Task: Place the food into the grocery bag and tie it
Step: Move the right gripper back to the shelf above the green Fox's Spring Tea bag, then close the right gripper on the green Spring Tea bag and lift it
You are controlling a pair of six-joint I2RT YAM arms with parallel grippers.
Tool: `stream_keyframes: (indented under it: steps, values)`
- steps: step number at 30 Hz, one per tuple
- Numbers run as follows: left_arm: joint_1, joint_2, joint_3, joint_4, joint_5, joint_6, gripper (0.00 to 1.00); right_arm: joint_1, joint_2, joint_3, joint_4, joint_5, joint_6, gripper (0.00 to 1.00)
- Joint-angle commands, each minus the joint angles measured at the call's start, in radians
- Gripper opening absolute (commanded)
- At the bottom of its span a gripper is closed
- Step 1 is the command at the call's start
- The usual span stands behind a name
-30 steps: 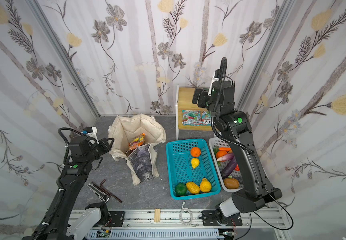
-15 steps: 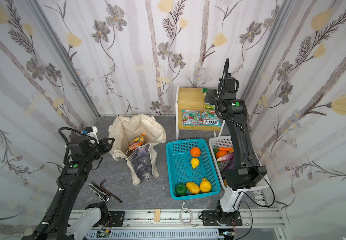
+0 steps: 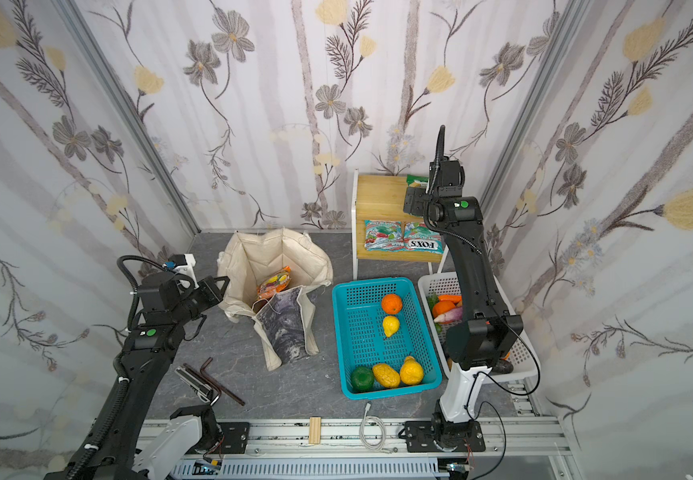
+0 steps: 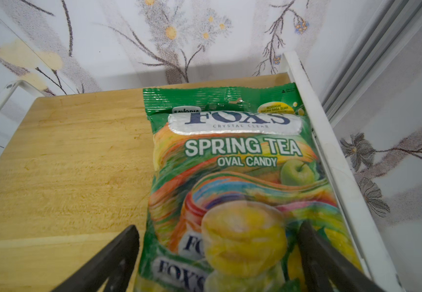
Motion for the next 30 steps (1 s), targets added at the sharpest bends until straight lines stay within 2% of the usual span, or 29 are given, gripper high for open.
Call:
stream_keyframes:
  steps: [1, 13, 20, 25, 30]
  values:
    - [0.001, 0.000, -0.001, 0.038, 0.007, 0.007, 0.00, 0.002, 0.006, 0.007, 0.021, -0.078, -0.006, 0.94]
    - [0.000, 0.013, 0.010, 0.038, 0.009, 0.004, 0.00, 0.080, 0.018, 0.036, 0.023, -0.097, 0.015, 0.91]
    - [0.000, 0.011, 0.018, 0.038, 0.007, -0.003, 0.00, 0.075, -0.053, 0.085, 0.067, -0.147, 0.068, 0.99]
    - [0.001, -0.006, 0.008, 0.038, 0.007, 0.000, 0.00, 0.032, -0.133, 0.080, 0.069, -0.185, 0.070, 1.00]
    - [0.001, -0.021, -0.003, 0.038, 0.010, 0.002, 0.00, -0.046, -0.127, 0.074, -0.005, -0.188, 0.065, 0.99]
